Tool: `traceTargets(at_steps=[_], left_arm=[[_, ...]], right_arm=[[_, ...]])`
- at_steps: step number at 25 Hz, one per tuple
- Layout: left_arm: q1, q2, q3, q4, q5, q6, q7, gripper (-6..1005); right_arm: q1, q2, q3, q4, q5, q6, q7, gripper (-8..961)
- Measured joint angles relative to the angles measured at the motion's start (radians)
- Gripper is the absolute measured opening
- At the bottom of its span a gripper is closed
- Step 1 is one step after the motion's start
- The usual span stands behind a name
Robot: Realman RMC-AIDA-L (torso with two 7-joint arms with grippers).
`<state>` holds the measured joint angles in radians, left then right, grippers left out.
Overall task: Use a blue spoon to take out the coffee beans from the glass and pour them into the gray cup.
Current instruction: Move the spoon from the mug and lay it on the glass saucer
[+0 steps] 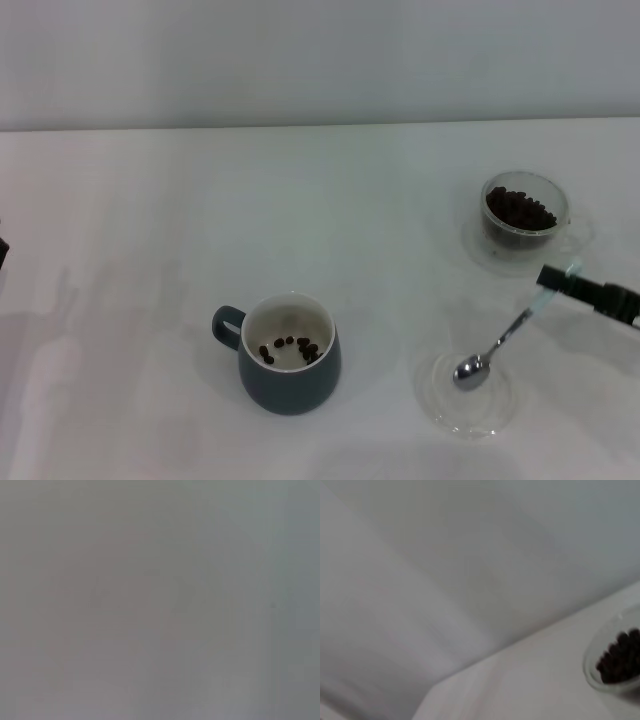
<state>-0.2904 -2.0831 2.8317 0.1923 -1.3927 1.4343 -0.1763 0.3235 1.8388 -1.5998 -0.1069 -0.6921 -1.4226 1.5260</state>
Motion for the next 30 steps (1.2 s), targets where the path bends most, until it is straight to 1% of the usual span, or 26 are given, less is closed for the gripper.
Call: traceTargets(at_steps=[5,8,14,20,21,23,27,30], left_arm=[[-0.009,0.001,0.0,-0.001,0.001,0.0,0.0,785],[-0.01,0.001,0.0,-0.001,0.002,0.0,0.0,786],[-0.016,0.002,0.0,-0.001,0.002,0.0,0.0,786],[-0.02,0.002,0.0,-0.001,0.002,0.0,0.0,785],[-0.02,0.002,0.0,-0.001,0.001,0.0,0.0,785],[-0.02,0.002,0.0,-0.001,0.001,0.0,0.0,785],[-0.019,0.002,0.0,-0.001,0.001,0.0,0.0,786],[-0.02,0.002,0.0,-0.001,0.001,0.0,0.0,786]], right_arm=[[-0.019,0.007,-0.01,0.002,-0.006,0.025,0.005,145],[-0.023,0.016,-0.011,0.003,-0.017,0.027,0.006,146],[-0.012,0.04,-0.014,0.004,-0.049,0.041,0.007,163],[-0.002,0.049,-0.011,0.0,-0.054,0.097,0.006,180],[-0.002,0.049,-0.009,-0.002,-0.053,0.104,0.005,183],[-0.001,0.046,-0.002,-0.006,-0.048,0.114,0.003,221],[0.001,0.029,0.023,-0.009,-0.047,0.134,0.004,298],[0.001,0.012,0.042,-0.008,-0.047,0.142,0.004,301]])
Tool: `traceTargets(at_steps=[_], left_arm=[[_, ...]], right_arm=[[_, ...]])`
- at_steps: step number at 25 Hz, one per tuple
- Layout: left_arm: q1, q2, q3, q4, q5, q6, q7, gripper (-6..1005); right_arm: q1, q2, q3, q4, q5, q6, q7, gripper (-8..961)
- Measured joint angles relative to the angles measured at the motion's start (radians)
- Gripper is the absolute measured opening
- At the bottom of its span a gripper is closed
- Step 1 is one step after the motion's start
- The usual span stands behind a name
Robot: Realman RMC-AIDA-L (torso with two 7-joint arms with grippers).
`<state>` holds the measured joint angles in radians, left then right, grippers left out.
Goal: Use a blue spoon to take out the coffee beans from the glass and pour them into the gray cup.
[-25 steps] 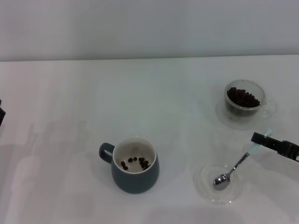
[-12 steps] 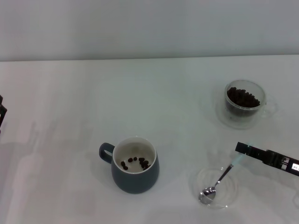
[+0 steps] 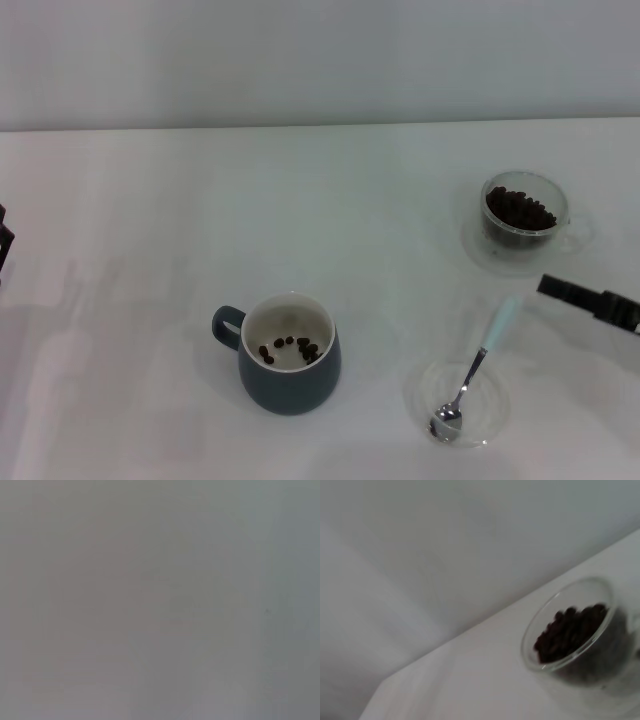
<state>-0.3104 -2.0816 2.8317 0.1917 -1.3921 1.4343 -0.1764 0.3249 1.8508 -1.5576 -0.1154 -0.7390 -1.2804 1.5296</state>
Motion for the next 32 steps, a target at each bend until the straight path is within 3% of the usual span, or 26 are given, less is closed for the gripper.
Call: traceTargets(at_steps=[4,8,11,15,17,20,26,32], left_arm=[[0.002,0.0,0.0,0.0,-0.001,0.0,0.0,786],[0.004,0.0,0.0,-0.001,-0.001,0.0,0.0,786],[0.003,0.0,0.0,-0.003,-0.001,0.0,0.0,786],[0.003,0.0,0.0,-0.003,-0.001,0.0,0.0,787],[0.003,0.0,0.0,-0.003,-0.006,0.0,0.0,787],[0.0,-0.001,0.0,-0.003,-0.01,-0.001,0.0,787],[0.002,-0.002,0.0,-0.003,-0.015,-0.012,0.0,787],[0.004,-0.002,0.001,0.0,-0.014,-0.014,-0.001,786]], right_arm=[[-0.014,-0.024,0.068,0.002,0.001,0.002,-0.011,305],[-0.044,-0.038,0.231,-0.004,0.002,-0.004,-0.127,309],[-0.076,-0.004,0.42,-0.029,0.003,-0.004,-0.368,312],[-0.1,0.109,0.714,-0.078,0.002,-0.001,-0.836,317],[-0.089,0.148,0.822,-0.069,0.004,-0.019,-1.053,319],[-0.041,0.157,0.875,0.005,0.003,-0.036,-1.255,322],[0.036,0.159,0.879,0.038,0.004,0.115,-1.326,328],[0.052,0.162,0.882,0.051,0.006,0.129,-1.332,513]])
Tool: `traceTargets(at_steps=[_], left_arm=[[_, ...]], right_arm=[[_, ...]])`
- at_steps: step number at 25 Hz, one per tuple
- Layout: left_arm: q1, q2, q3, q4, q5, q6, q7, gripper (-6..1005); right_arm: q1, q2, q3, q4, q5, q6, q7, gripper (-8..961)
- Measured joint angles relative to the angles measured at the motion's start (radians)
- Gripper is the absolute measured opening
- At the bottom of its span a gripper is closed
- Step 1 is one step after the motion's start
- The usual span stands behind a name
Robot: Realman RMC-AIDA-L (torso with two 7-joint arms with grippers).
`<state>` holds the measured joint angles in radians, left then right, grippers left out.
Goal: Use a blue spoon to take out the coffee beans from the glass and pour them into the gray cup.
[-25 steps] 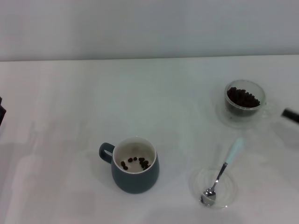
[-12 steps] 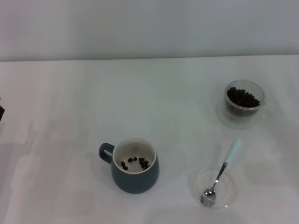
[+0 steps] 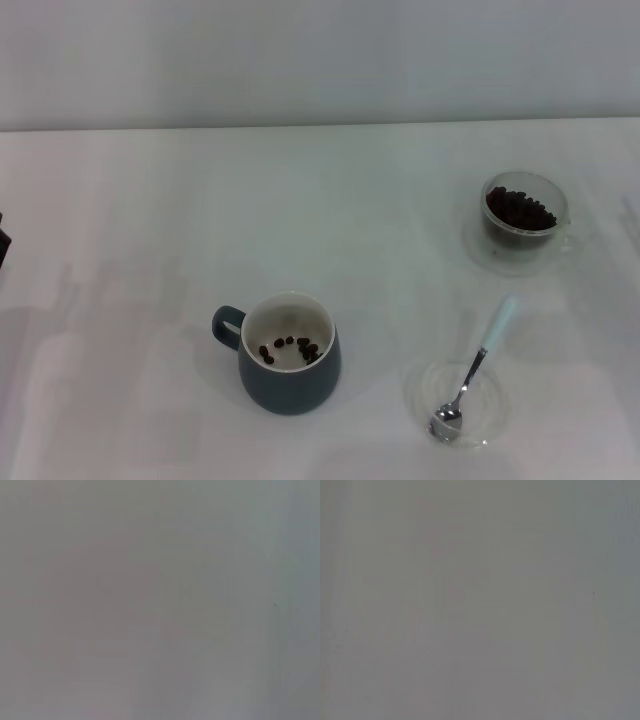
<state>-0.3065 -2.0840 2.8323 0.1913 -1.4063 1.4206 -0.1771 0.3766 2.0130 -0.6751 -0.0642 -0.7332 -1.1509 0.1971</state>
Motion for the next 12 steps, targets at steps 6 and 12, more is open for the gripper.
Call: traceTargets(at_steps=[6,12], left_arm=[[0.001,0.0,0.006,0.0,0.007,-0.017,-0.04,786],[-0.003,0.0,0.005,0.007,0.008,-0.03,-0.044,786]], right_arm=[[0.001,0.001,0.002,0.003,0.01,-0.003,0.015,768],[0.001,0.001,0.003,0.011,0.049,-0.004,0.021,855]])
